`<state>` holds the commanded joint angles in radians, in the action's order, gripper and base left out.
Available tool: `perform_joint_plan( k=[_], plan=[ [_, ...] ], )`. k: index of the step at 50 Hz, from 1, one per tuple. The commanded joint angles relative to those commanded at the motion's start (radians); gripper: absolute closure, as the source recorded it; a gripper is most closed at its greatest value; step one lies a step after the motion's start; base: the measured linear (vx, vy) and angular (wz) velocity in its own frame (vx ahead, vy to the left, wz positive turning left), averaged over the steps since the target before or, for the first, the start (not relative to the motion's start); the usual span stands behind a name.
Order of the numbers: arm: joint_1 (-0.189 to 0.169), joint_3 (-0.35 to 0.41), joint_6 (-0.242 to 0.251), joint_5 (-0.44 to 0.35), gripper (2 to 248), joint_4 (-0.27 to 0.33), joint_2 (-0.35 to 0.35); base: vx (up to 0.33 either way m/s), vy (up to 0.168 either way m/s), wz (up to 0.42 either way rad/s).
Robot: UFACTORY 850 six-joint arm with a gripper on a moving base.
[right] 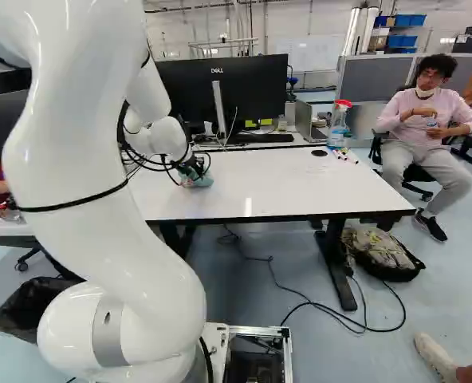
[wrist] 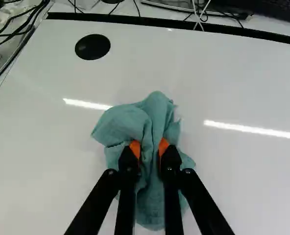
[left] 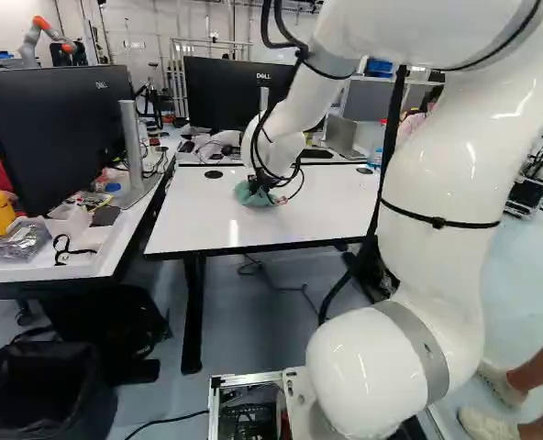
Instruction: Clean the table with the green towel
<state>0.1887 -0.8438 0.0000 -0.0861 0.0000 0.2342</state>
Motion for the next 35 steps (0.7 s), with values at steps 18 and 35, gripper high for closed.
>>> perform_joint_plan(
  k=[18,35],
  plan=[
    [0.007,-0.086,0.000,0.000,191,0.000,0.071,0.000,0.000,0.000],
    [0.044,-0.105,0.000,0.000,191,0.000,0.087,0.000,0.000,0.000]
  ],
)
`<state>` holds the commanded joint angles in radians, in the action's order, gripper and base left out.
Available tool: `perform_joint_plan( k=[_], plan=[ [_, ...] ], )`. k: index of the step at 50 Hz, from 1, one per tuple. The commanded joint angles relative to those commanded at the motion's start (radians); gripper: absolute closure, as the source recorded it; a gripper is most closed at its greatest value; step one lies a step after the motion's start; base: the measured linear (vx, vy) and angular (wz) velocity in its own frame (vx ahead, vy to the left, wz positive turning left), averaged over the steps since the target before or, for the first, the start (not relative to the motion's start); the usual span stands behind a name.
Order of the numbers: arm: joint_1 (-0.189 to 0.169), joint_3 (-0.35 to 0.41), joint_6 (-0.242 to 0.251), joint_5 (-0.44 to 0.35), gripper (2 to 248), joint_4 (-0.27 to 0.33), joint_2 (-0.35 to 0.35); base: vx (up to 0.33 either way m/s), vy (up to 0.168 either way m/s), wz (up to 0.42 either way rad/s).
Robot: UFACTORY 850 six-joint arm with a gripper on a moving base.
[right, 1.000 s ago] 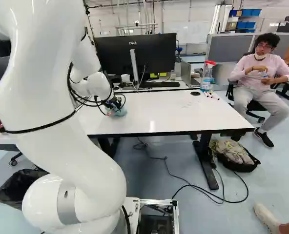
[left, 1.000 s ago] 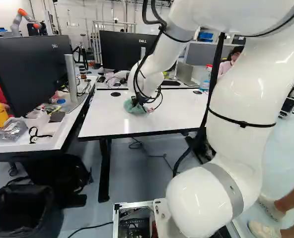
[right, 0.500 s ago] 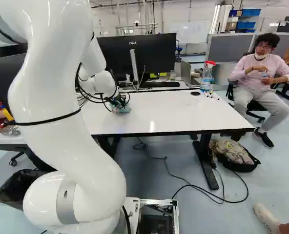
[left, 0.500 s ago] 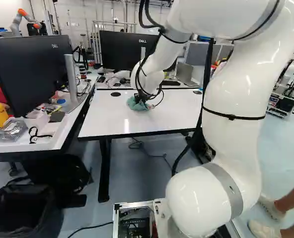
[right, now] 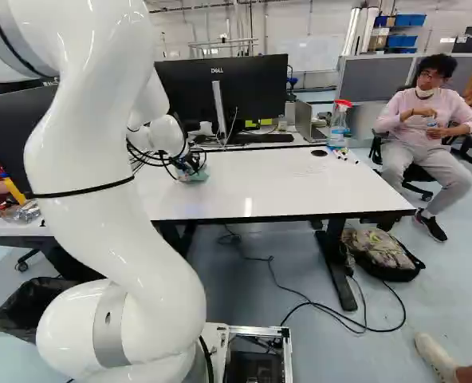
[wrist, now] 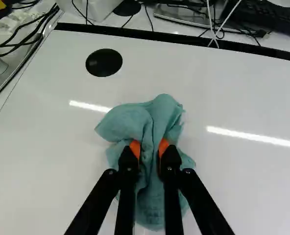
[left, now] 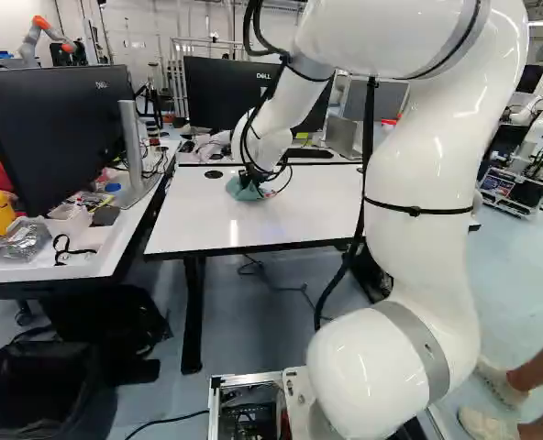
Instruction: Clean the table with the green towel
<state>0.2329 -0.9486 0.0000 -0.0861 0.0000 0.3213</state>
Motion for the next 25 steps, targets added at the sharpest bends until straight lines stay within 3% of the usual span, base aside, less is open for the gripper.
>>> perform_joint_plan(
  k=[25],
  plan=[
    [0.007,0.021,0.000,0.028,191,0.000,-0.056,0.000,0.000,0.000]
  ],
)
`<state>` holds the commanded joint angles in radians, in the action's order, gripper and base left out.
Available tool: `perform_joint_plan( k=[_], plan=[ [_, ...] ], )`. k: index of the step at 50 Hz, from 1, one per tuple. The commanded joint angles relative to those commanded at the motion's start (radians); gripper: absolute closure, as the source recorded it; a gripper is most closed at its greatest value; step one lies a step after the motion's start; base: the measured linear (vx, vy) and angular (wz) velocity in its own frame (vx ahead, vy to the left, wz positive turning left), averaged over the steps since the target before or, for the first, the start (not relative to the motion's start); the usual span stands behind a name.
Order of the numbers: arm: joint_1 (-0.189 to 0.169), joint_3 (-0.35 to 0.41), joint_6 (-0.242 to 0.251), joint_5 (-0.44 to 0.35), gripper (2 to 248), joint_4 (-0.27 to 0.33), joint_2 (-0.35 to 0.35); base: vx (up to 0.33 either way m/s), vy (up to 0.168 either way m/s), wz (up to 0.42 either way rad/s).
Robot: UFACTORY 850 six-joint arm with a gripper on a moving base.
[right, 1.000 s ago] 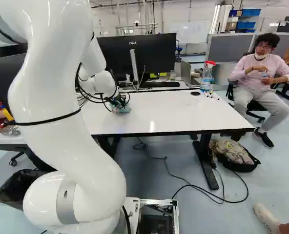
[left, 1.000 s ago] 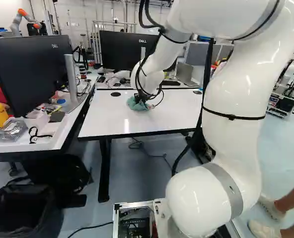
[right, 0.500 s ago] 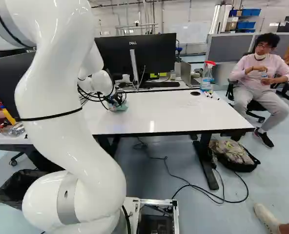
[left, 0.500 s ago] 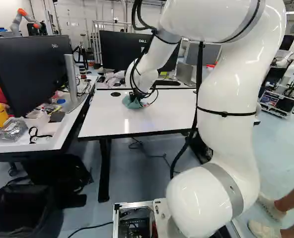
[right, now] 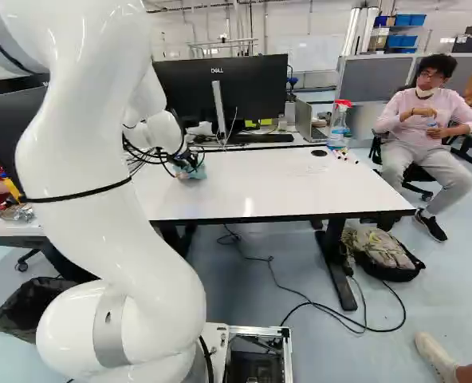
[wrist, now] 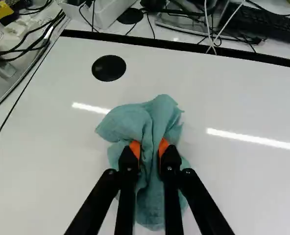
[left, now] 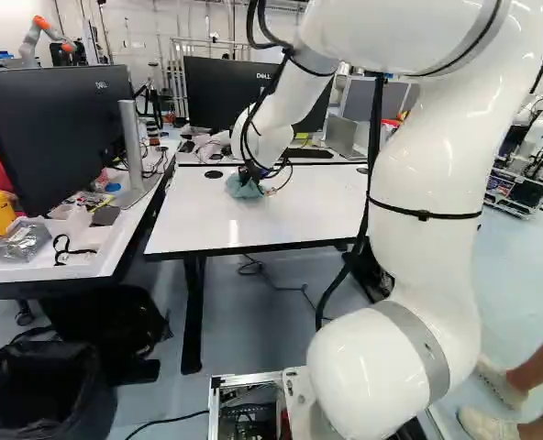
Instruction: Clean the table with the green towel
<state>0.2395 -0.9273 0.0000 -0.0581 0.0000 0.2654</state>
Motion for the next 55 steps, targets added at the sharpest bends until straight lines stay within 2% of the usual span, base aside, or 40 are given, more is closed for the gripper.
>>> perform_joint_plan(
  k=[15,43,55],
  plan=[
    [0.034,0.048,0.000,0.089,191,0.000,-0.076,0.000,0.000,0.000],
    [0.122,0.147,0.000,0.243,191,0.000,-0.237,0.000,0.000,0.000],
    [0.141,0.169,0.000,0.295,191,0.000,-0.292,0.000,0.000,0.000]
  ],
)
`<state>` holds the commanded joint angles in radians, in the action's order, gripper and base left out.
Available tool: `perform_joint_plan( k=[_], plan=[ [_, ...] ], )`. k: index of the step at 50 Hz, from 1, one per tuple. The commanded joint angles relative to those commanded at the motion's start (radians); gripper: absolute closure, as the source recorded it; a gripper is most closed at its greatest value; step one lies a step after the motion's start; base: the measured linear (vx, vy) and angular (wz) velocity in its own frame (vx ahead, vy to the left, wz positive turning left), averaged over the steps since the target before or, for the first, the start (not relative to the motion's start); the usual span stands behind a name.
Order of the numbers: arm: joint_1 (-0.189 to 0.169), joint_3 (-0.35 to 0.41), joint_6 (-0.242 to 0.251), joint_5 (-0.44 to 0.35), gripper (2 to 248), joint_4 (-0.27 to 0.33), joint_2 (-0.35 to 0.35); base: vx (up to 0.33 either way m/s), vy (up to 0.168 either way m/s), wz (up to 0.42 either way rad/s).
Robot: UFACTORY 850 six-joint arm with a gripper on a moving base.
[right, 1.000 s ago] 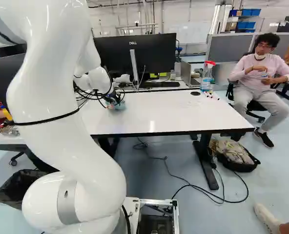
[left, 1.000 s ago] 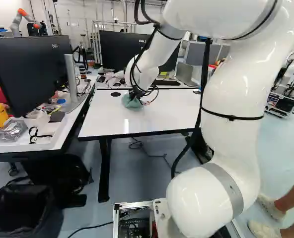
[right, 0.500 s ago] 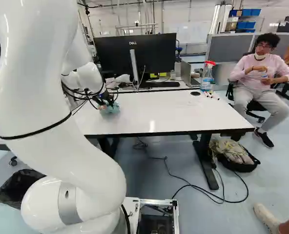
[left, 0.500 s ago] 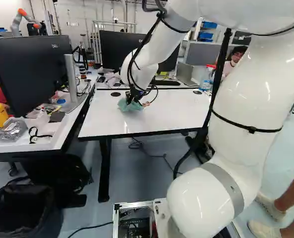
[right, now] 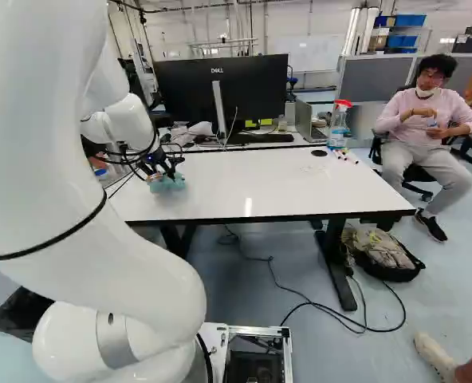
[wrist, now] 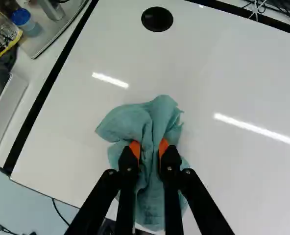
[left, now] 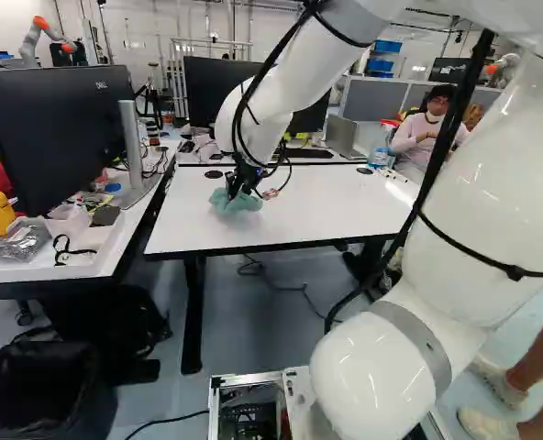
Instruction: Clean the table with the green towel
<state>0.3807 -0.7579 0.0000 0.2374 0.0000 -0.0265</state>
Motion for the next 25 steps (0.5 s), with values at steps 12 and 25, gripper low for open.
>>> perform_joint_plan(
  k=[12,25],
  plan=[
    [0.001,0.002,0.000,0.004,191,0.000,-0.007,0.000,0.000,0.000],
    [0.001,0.002,0.000,0.004,191,0.000,-0.007,0.000,0.000,0.000]
  ],
)
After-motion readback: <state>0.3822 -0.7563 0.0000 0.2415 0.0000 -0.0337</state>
